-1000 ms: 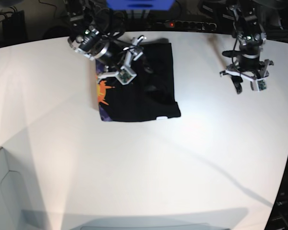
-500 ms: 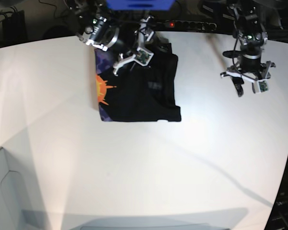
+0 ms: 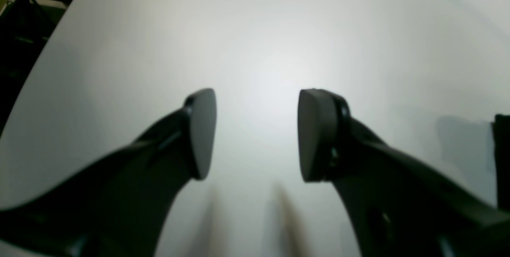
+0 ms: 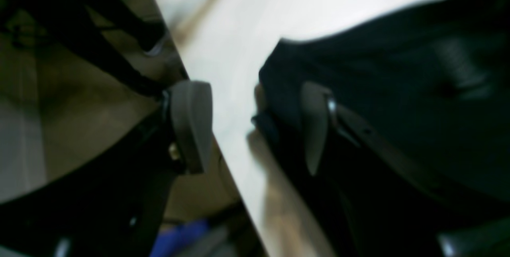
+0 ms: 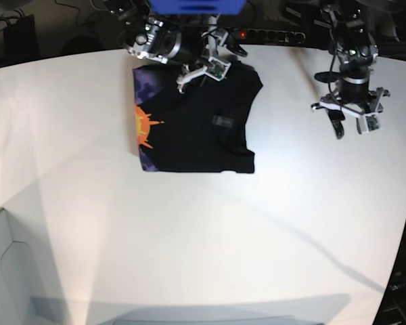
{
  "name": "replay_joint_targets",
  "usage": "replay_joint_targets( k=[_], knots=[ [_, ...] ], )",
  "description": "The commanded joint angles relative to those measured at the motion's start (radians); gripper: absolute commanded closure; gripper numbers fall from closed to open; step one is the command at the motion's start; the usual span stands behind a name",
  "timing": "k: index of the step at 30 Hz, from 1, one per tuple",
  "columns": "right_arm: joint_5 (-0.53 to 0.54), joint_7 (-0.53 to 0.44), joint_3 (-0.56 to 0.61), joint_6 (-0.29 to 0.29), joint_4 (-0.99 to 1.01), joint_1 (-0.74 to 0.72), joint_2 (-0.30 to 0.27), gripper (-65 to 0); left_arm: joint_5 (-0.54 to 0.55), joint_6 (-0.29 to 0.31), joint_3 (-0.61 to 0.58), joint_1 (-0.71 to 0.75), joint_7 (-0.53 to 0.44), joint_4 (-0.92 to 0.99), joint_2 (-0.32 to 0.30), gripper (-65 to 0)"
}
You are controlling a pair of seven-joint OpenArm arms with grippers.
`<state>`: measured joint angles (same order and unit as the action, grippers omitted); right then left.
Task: Fold the T-shirt properly
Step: 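Release the folded end and raise the right gripper, then grasp the folded bundle's edges with both grippers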
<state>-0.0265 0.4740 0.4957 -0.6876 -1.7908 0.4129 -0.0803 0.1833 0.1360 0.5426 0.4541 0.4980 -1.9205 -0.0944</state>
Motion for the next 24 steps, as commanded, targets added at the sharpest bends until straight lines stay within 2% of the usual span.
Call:
replay_joint_targets(
  k=[1, 5, 7, 10, 13, 17, 24],
  knots=[
    [0.021, -0.027, 0.004, -0.011, -0.005, -0.009, 0.003, -35.5, 0.003, 0.003, 0.006, 0.001, -0.022, -0.023, -0.008, -32.0],
    [0.021, -0.027, -0.004, -0.011, -0.051, -0.010, -0.031, -35.4, 0.005, 0.003, 0.006, 0.001, -0.022, -0.024, -0.001, -32.0],
    [0.021, -0.027, -0.006, -0.011, -0.113, -0.009, -0.052, -35.4, 0.043, 0.004, 0.004, 0.019, -0.022, -0.024, 0.014, -32.0],
    [0.021, -0.027, -0.021, -0.011, -0.200, 0.001, -0.077, -35.4, 0.198, 0.004, 0.004, 0.068, -0.022, -0.038, 0.022, -32.1],
    [0.021, -0.027, -0.088, -0.011, -0.223, 0.001, -0.065, -35.4, 0.373, 0.004, -0.009, 0.139, -0.022, -0.058, 0.025, -32.1],
    [0.024, -0.027, -0.190, -0.011, -0.217, -0.006, -0.060, -35.5, 0.529, -0.005, -0.098, 0.217, -0.022, -0.063, 0.017, -32.1],
    [0.024, -0.025, -0.285, -0.011, -0.211, -0.033, -0.054, -35.5, 0.562, -0.005, -0.227, 0.272, -0.022, -0.063, 0.025, -33.0]
  ],
)
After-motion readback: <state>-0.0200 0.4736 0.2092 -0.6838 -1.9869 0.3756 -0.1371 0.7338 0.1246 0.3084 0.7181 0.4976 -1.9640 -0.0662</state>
